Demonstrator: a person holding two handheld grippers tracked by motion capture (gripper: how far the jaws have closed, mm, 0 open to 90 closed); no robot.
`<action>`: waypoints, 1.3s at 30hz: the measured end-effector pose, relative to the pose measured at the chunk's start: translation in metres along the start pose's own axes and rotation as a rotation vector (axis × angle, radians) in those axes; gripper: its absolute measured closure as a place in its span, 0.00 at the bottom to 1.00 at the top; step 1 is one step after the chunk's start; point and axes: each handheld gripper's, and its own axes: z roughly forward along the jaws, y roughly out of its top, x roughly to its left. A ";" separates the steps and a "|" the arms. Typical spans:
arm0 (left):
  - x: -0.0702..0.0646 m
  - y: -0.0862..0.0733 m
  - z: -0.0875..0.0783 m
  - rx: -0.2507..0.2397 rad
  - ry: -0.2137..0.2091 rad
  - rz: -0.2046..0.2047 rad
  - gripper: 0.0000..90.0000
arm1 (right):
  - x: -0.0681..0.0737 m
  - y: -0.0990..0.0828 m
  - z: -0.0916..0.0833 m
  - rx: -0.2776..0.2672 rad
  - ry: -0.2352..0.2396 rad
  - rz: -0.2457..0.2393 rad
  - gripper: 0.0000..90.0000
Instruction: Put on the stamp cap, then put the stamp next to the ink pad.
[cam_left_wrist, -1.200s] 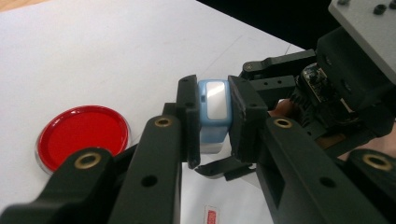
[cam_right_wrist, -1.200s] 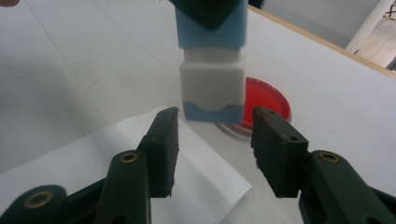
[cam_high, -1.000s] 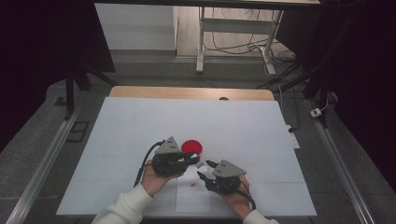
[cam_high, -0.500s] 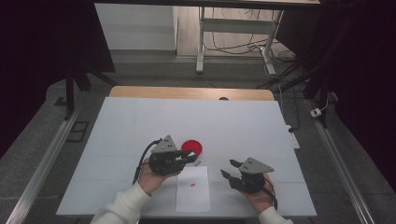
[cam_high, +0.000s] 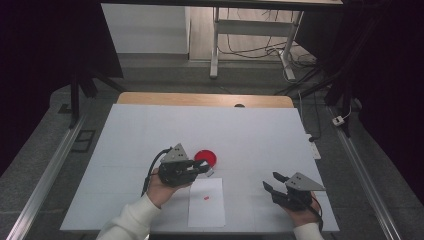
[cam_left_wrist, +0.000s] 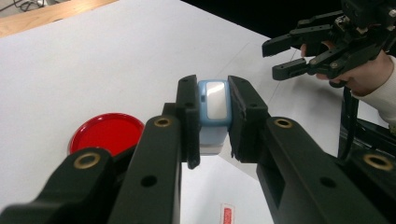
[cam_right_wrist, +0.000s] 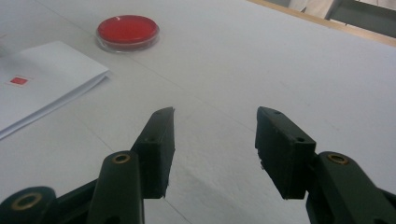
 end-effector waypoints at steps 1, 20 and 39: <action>0.000 0.000 0.000 0.001 0.005 0.002 0.84 | -0.001 -0.001 -0.001 0.005 -0.004 -0.001 0.52; 0.010 0.000 -0.005 0.011 0.045 0.008 0.83 | -0.002 -0.002 0.001 0.016 -0.004 -0.022 0.52; 0.038 -0.006 -0.003 0.040 0.142 -0.020 0.83 | -0.001 -0.002 0.003 0.026 -0.008 -0.031 0.52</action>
